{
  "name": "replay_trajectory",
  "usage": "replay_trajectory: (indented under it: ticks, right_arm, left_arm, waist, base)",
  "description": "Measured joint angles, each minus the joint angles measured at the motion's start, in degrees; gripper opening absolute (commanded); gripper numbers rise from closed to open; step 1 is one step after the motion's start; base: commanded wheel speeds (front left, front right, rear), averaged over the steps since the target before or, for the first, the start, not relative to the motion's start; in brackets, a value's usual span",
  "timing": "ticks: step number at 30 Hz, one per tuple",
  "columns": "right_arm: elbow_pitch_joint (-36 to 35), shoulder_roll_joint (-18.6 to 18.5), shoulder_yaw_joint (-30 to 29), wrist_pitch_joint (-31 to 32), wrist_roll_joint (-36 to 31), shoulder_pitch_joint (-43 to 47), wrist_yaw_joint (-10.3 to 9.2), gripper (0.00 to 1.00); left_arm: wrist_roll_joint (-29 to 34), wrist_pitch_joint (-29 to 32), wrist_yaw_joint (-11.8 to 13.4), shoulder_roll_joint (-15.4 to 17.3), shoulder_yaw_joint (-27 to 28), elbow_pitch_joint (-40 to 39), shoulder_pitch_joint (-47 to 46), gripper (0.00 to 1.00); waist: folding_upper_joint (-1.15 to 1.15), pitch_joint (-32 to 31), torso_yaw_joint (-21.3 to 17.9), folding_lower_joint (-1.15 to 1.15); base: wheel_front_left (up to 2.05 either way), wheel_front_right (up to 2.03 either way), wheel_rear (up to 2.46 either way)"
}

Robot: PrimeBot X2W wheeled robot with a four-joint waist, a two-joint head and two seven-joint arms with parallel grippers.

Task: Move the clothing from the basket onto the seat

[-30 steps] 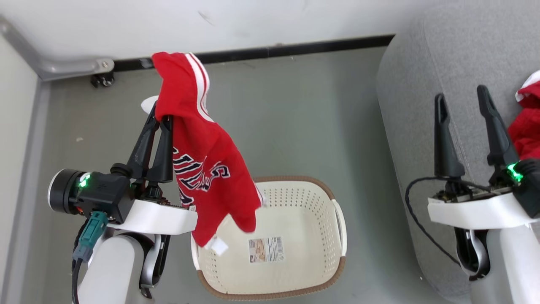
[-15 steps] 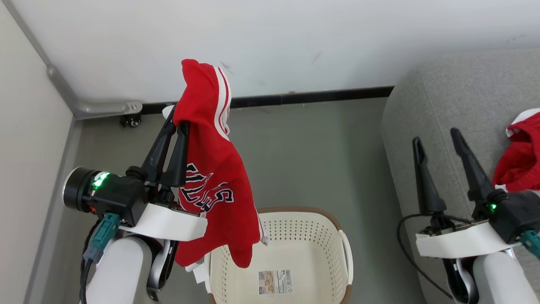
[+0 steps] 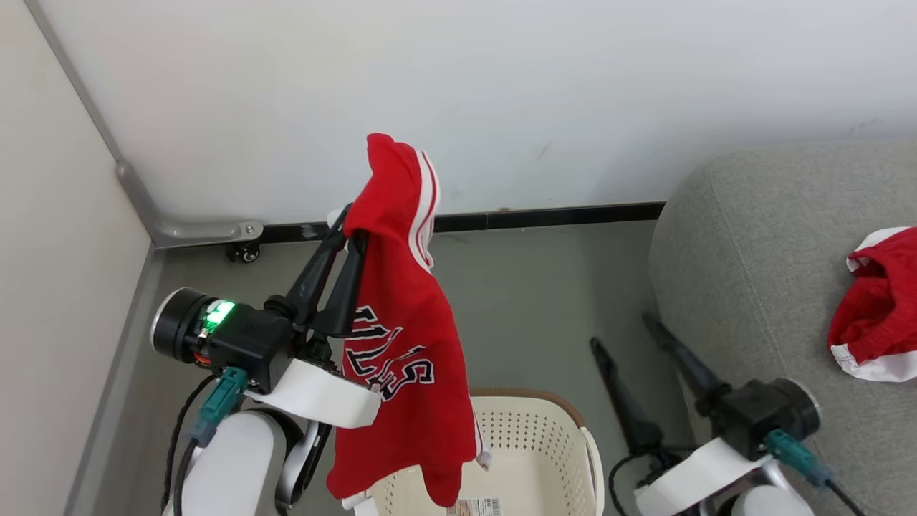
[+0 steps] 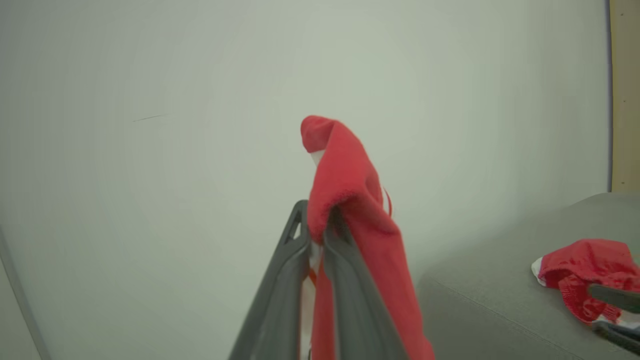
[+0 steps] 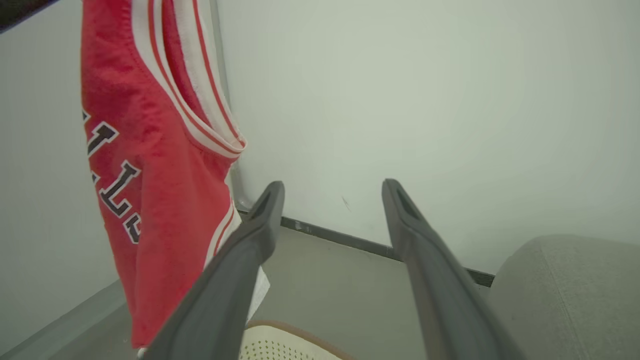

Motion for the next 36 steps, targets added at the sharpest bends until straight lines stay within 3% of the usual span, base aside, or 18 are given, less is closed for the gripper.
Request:
replay_trajectory:
  ticks: [7, 13, 24, 36]
  right_arm:
    - [1.57, -2.09, 11.5, 4.54, 3.31, -0.22, 0.0, 1.0]
    - [2.44, -3.16, 16.84, 6.52, 6.03, -1.19, 0.0, 1.0]
    - [3.56, -3.27, 19.54, 7.17, 8.62, -7.28, 0.0, 1.0]
    - [10.36, -1.55, 21.18, 6.55, 5.54, -11.31, 0.0, 1.0]
  left_arm:
    - [0.93, 0.05, -0.91, -1.03, -2.33, 0.81, -0.49, 0.0]
    - [1.6, 1.54, -0.9, -1.69, -3.69, 1.02, -2.1, 0.0]
    - [2.94, 4.41, 0.2, -2.74, -5.01, 0.93, -4.27, 0.0]
    - [3.68, 7.67, 1.22, -3.53, -8.37, -0.67, -6.82, 0.0]
  waist:
    - [0.0, -1.71, 0.48, 0.0]
    - [0.0, -2.43, 0.84, 0.0]
    - [0.0, -2.17, 1.26, 0.0]
    - [0.0, -1.8, 1.8, 0.0]
  base:
    - [0.0, 0.0, 0.0]
    - [0.0, 0.0, 0.0]
    - [0.0, 0.0, 0.0]
    - [0.0, 0.0, 0.0]
